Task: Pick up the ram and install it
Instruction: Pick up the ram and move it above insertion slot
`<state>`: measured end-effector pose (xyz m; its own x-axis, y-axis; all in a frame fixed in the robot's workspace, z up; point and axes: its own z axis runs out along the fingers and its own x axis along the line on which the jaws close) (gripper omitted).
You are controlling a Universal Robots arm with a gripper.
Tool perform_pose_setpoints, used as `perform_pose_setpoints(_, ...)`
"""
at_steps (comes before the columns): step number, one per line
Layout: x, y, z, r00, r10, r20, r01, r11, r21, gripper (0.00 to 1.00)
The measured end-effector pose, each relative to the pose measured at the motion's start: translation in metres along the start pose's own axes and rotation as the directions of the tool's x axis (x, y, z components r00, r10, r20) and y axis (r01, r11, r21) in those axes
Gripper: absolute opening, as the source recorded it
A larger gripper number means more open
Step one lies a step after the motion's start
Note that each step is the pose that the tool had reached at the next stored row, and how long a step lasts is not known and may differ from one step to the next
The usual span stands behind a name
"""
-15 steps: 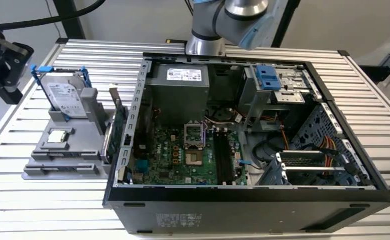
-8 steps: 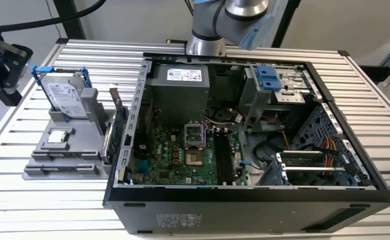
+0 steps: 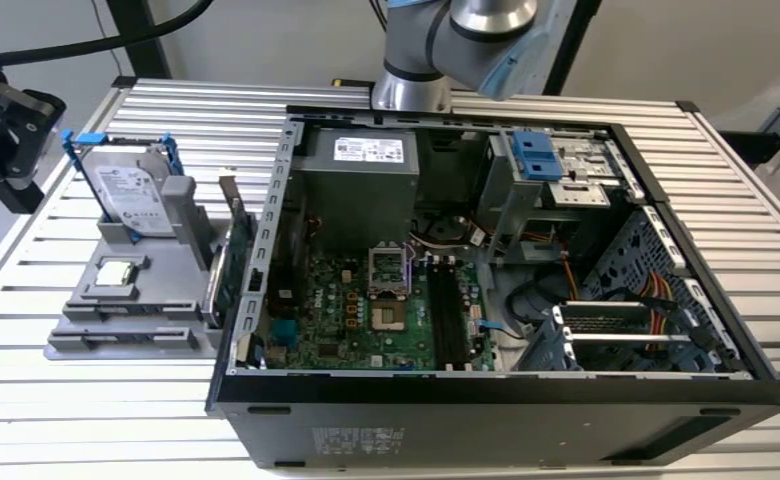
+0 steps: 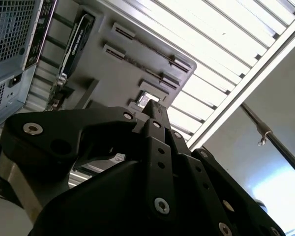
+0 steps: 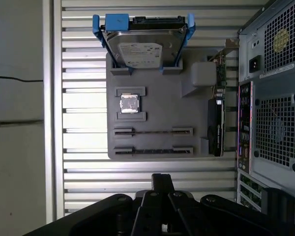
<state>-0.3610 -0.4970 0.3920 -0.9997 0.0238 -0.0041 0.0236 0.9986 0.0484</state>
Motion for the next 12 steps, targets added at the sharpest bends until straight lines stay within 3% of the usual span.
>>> perform_pose_setpoints(12,0.0,-0.0001,0.0,0.9997,-0.023,-0.0011,0.023,0.9997,-0.0001,0.0)
